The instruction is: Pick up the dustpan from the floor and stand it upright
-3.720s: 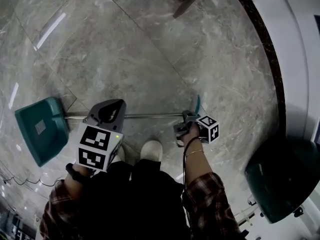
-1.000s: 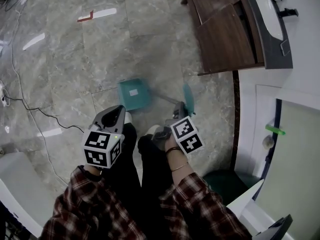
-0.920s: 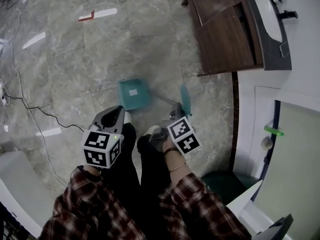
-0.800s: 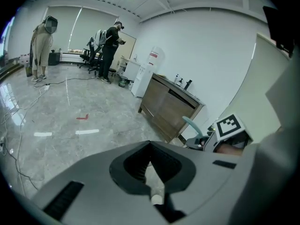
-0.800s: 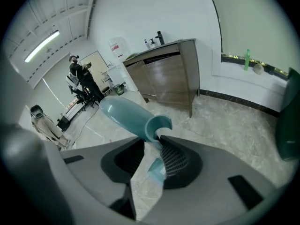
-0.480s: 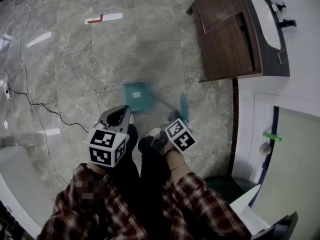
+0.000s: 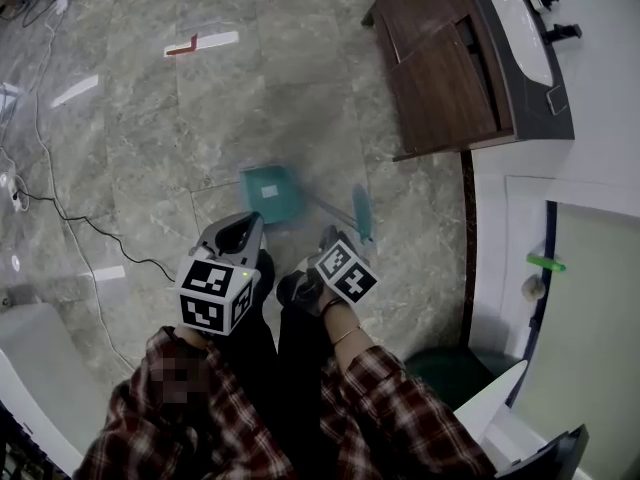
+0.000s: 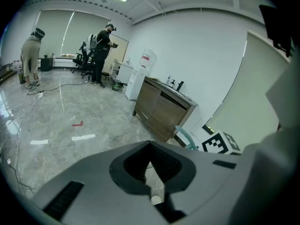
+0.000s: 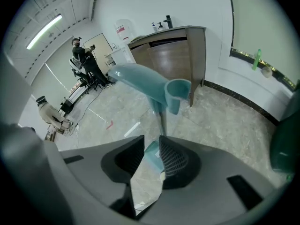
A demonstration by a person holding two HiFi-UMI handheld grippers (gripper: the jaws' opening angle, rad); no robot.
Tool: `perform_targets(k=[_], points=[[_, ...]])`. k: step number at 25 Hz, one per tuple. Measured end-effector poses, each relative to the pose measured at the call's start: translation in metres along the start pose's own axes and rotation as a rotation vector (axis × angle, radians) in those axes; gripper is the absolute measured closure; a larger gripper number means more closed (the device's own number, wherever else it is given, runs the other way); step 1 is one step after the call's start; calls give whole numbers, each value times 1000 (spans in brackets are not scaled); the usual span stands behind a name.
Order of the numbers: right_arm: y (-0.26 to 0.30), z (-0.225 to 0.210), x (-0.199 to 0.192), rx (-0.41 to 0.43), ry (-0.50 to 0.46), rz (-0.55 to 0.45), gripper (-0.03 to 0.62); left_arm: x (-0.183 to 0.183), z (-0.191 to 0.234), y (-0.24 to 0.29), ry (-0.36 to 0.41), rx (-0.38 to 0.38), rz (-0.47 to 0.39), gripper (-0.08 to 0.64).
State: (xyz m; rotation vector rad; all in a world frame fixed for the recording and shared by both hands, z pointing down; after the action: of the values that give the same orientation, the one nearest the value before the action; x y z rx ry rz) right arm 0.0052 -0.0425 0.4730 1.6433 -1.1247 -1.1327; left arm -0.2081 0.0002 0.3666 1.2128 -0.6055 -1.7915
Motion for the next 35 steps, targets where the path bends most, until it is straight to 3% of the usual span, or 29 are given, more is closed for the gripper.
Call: perform_targets(k=[5, 11, 16, 23, 29, 35], points=[[-17, 13, 4, 154, -38, -10, 494, 12, -10, -2, 17, -3, -14, 558], [-68, 47, 9, 310, -311, -22, 495, 33, -28, -24, 22, -13, -67, 558], [-132, 78, 27, 447, -499, -134, 497, 50, -46, -53, 38, -19, -130, 560], [-221, 113, 48, 547, -698, -322, 529, 67, -71, -95, 111, -49, -186, 558], [-276, 120, 54, 625, -733, -404, 549, 75, -93, -131, 151, -69, -260, 558], [-308, 132, 54, 576, -838, -411, 580, 78, -107, -153, 173, -77, -308, 558]])
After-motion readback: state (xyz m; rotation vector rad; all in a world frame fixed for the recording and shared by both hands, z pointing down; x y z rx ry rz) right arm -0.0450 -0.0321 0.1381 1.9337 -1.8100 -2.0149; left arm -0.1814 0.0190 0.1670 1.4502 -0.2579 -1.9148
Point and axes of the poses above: the fingertips, and each gripper's own axes: y forward along the fingers, z to its left, x out of its top, the point moved 6 cm from there along -y, backward along the fingers, and after that the axes turned 15 degrees about z, right-handed, at the moved point
